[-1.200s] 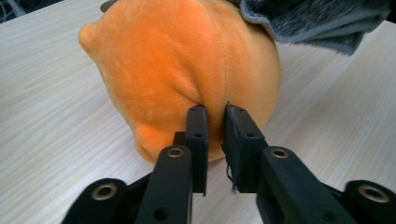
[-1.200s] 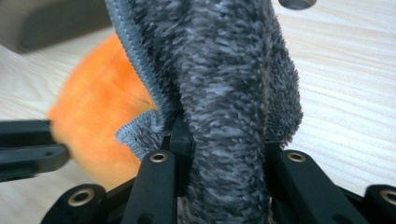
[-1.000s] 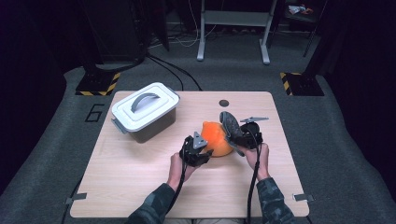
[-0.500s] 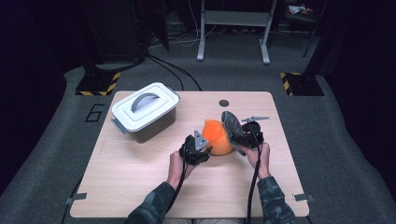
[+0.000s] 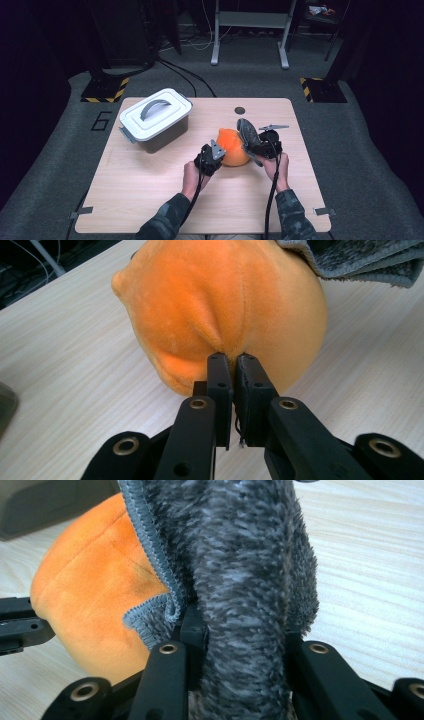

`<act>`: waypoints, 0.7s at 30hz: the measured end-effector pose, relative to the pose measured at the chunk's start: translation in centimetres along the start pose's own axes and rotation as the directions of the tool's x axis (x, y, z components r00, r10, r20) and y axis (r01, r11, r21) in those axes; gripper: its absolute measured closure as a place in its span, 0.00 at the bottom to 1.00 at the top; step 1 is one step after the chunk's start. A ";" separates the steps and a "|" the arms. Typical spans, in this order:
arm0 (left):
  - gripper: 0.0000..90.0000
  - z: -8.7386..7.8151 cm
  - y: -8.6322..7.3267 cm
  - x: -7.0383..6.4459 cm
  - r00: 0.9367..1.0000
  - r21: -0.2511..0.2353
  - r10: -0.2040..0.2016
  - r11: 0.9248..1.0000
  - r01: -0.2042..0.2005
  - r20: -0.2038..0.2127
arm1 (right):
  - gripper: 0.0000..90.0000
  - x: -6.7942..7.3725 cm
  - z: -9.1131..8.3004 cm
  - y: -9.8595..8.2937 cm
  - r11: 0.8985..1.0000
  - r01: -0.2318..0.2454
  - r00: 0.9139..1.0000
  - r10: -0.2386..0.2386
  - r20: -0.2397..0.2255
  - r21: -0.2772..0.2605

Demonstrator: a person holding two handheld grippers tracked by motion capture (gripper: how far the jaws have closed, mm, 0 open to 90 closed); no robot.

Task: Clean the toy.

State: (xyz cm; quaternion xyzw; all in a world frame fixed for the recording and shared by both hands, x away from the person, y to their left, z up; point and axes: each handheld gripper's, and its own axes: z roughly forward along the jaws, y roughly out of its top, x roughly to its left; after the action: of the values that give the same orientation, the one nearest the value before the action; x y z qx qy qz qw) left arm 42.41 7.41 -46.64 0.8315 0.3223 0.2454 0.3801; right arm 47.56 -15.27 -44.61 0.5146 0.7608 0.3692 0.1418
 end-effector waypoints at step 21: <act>1.00 -1.8 0.9 -0.5 0.999 -0.051 0.006 0.999 -0.004 0.033 | 0.74 0.2 -2.1 0.8 0.998 -0.018 0.999 0.016 -0.033 -0.062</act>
State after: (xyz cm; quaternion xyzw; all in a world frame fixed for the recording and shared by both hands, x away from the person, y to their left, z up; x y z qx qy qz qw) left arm 41.20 7.41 -44.94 0.8263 0.3078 0.2407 0.4057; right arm 46.77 -15.83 -42.58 0.5103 0.7467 0.4024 0.1421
